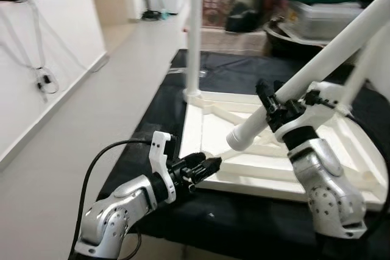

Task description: Building children table

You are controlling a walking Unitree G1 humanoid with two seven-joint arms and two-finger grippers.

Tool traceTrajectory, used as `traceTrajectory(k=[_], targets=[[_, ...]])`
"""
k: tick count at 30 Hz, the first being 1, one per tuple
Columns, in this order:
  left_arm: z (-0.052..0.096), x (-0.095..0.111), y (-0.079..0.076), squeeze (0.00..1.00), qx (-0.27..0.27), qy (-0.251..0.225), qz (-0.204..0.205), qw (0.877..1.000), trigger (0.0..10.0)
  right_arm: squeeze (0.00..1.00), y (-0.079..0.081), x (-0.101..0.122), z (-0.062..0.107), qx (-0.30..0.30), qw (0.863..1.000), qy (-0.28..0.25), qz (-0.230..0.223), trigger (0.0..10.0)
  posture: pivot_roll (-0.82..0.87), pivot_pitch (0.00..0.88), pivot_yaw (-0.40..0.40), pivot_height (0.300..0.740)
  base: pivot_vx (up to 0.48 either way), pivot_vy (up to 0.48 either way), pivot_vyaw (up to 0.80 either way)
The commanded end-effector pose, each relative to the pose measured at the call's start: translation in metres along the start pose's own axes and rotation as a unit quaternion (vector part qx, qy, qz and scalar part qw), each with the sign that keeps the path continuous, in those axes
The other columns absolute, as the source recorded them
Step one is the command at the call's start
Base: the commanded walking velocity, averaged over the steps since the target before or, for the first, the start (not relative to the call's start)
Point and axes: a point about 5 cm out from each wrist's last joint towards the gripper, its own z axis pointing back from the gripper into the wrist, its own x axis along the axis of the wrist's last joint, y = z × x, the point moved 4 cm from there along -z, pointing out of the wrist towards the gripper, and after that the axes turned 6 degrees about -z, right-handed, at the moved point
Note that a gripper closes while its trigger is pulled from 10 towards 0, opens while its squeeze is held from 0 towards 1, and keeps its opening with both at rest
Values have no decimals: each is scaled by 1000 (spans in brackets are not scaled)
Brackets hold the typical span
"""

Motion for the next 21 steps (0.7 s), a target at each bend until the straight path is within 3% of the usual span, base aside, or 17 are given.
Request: traceTrajectory(k=[1, 21], targets=[[-1, -3, -4, 0, 3, 3, -15, 1000, 10000, 0, 0, 2, 2, 0, 1000, -12, 12, 10000, 167, 0, -34, 740, 0, 0, 788], [-1, -16, -8, 0, 9, 18, -47, 999, 10000, 0, 7, -6, 3, 11, 1000, -8, 9, 10000, 168, 0, -34, 740, 0, 0, 788]])
